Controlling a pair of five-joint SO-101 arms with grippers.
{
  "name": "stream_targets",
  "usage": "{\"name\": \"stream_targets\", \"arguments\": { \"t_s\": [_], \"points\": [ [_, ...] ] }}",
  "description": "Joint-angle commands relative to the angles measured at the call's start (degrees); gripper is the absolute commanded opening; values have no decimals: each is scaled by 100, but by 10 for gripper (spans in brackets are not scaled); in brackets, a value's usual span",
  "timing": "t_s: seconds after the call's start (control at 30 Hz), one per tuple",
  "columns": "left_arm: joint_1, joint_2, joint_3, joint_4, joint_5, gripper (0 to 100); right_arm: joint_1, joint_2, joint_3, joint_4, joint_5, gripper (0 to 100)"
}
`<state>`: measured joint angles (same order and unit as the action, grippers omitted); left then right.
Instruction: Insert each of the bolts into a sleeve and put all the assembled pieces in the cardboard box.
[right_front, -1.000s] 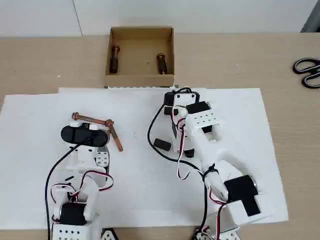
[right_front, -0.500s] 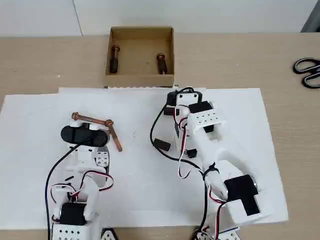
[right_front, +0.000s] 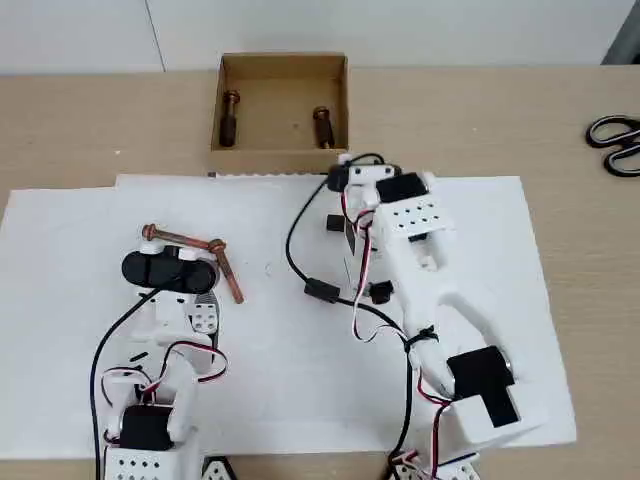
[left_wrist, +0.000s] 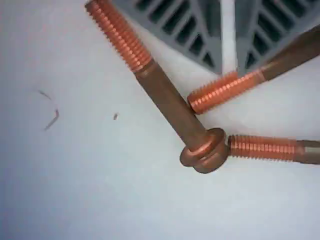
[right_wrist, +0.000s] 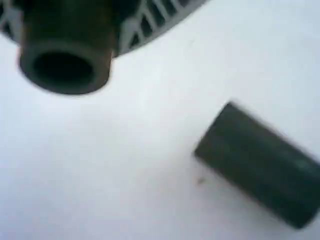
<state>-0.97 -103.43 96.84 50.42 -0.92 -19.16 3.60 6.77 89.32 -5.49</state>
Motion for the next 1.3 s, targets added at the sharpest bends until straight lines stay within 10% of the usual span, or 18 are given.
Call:
{"name": "stream_targets", "arguments": {
  "t_s": [0.0, 0.7, 1.27],
  "points": [
    [18, -44, -48, 18, 18, 6, 40, -75, -1204, 646, 53, 3],
    [-35, 281, -2554, 1714, 44, 6, 1631, -1587, -1855, 708, 53, 3],
    [-26, 6593, -7213, 2171, 2646, 6, 1965, -1596, -1846, 725, 53, 3]
  ]
}}
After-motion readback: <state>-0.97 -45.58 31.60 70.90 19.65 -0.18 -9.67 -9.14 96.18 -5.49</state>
